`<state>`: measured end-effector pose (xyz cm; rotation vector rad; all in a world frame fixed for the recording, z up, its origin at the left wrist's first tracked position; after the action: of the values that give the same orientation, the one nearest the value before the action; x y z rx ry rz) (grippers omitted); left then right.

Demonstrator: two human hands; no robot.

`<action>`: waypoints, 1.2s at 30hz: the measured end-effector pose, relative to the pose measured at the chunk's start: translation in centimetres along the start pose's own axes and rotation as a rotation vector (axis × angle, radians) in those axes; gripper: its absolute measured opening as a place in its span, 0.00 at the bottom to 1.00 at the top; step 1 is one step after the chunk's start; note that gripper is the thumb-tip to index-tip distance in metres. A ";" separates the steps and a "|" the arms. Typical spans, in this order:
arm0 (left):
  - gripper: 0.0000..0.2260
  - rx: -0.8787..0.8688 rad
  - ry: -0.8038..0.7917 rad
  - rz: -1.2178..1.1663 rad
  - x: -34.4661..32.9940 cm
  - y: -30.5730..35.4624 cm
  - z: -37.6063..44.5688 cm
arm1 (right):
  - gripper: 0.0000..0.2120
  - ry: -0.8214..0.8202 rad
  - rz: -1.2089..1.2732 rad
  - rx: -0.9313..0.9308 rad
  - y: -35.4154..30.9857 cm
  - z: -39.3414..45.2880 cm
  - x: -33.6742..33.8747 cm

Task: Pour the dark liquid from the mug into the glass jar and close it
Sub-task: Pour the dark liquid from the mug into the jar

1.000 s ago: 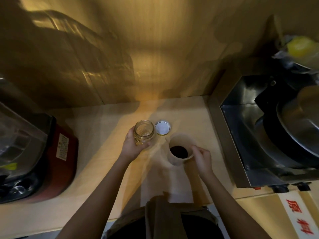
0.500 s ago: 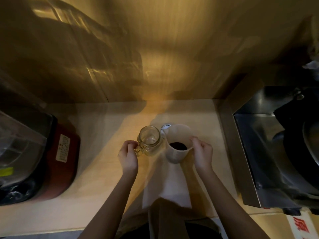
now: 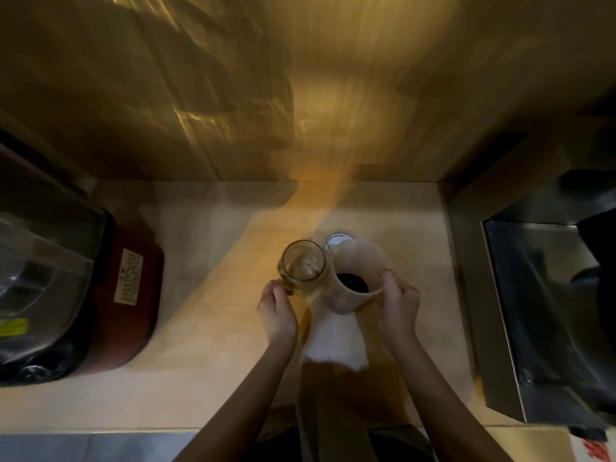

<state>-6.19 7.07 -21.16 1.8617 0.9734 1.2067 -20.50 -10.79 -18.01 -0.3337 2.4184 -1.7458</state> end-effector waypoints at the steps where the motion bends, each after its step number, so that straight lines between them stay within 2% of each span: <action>1: 0.17 0.011 -0.019 -0.006 -0.2 0.1 0.0 | 0.16 -0.009 -0.004 0.006 0.0 0.0 0.0; 4: 0.15 0.056 -0.066 -0.010 -0.3 0.6 0.0 | 0.17 -0.020 -0.016 0.031 -0.3 0.1 -0.2; 8: 0.16 0.107 -0.123 -0.089 -0.3 2.0 0.7 | 0.25 -0.062 0.027 0.064 -0.5 0.1 -0.1; 13: 0.17 0.159 -0.184 -0.123 0.7 2.8 2.3 | 0.23 0.001 0.117 0.005 -1.1 1.5 0.8; 15: 0.17 0.133 -0.226 -0.112 1.4 3.6 2.7 | 0.23 -0.040 0.122 0.019 -2.1 2.3 1.0; 21: 0.18 0.072 -0.299 -0.042 3.6 7.4 3.8 | 0.22 -0.179 -0.009 0.204 -8.2 3.2 0.0; 24: 0.21 0.003 -0.342 -0.054 4.2 10.3 3.0 | 0.21 -0.240 -0.094 0.252 -11.6 3.6 -0.9; 27: 0.20 -0.084 -0.379 -0.054 4.7 12.7 2.0 | 0.22 -0.335 -0.194 0.375 -15.8 3.5 -2.2; 32: 0.20 -0.287 -0.342 0.103 5.9 16.0 1.1 | 0.26 -0.448 -0.342 0.631 -22.7 2.4 -4.3; 36: 0.20 -0.368 -0.279 0.171 6.5 17.6 0.9 | 0.26 -0.446 -0.526 0.808 -26.5 1.4 -6.0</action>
<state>0.27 4.30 -3.68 1.7771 0.4147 1.0981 -11.76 -18.54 6.59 -1.1450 1.2407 -2.3376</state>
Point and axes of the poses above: each hand's wrist, its own z-axis towards the middle knuckle, its own x-axis out of the back of the hand, y = z × x, the point moved 7 cm from there along z, towards the middle knuckle, and after that the axes turned 9 degrees about z, right-handed, at the moved point
